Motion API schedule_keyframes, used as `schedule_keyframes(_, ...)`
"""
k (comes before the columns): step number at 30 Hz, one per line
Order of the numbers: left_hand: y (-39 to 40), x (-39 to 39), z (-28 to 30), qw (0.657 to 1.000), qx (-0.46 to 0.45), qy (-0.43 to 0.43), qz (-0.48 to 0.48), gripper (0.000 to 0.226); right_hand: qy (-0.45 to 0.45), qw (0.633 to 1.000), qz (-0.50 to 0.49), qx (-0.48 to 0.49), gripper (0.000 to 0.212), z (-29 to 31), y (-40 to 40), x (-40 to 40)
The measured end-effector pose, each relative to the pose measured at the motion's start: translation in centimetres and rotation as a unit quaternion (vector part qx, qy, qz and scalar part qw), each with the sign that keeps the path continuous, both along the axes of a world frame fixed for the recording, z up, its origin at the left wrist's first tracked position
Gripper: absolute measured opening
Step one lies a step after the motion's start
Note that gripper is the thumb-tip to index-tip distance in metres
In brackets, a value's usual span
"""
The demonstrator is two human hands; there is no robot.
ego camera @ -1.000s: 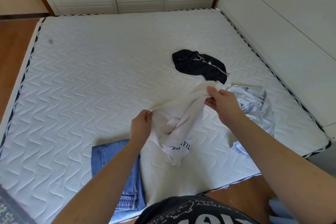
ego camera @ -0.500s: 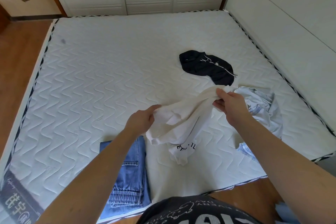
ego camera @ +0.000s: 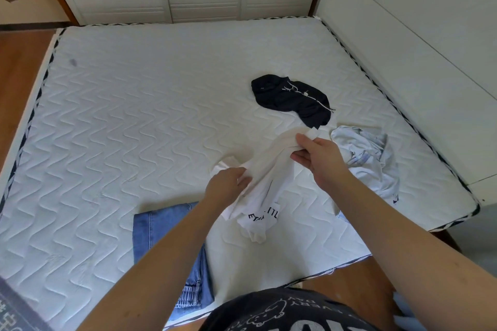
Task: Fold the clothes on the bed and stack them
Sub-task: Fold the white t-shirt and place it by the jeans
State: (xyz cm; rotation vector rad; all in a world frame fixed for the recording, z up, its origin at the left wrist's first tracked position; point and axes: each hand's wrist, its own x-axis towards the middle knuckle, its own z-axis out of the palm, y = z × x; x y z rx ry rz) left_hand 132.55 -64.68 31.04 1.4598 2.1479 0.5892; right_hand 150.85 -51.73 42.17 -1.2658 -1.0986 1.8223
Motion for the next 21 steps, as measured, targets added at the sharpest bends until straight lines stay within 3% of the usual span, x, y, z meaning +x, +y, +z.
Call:
schedule_keyframes(3, 0.3, 1.1, 0.0, 0.999, -0.007, 0.044, 0.013, 0.024, -0.025, 0.999, 0.01, 0.02, 0.02, -0.3, 0.8, 1.2)
schedule_keyframes(9, 0.7, 0.1, 1.0, 0.995, 0.036, 0.038, 0.083, 0.026, -0.1, 0.992, 0.063, 0.052, 0.014, -2.1, 4.2, 5.9)
schedule_keyframes(11, 0.8, -0.4, 1.4, 0.99, 0.056, -0.003, 0.132, 0.033, -0.109, 0.992, 0.046, 0.044, 0.009, -3.1, 5.5, 8.0)
schedule_keyframes(16, 0.7, -0.8, 2.3, 0.922, 0.118, -0.165, 0.329, 0.04, -0.151, 0.988, -0.022, 0.034, 0.013, -6.1, 9.4, 15.1)
schedule_keyframes(21, -0.2, -0.4, 2.4, 0.861, 0.152, -0.195, 0.445, 0.041, -0.223, 0.971, -0.072, 0.056, 0.018, -7.7, 14.5, 24.9)
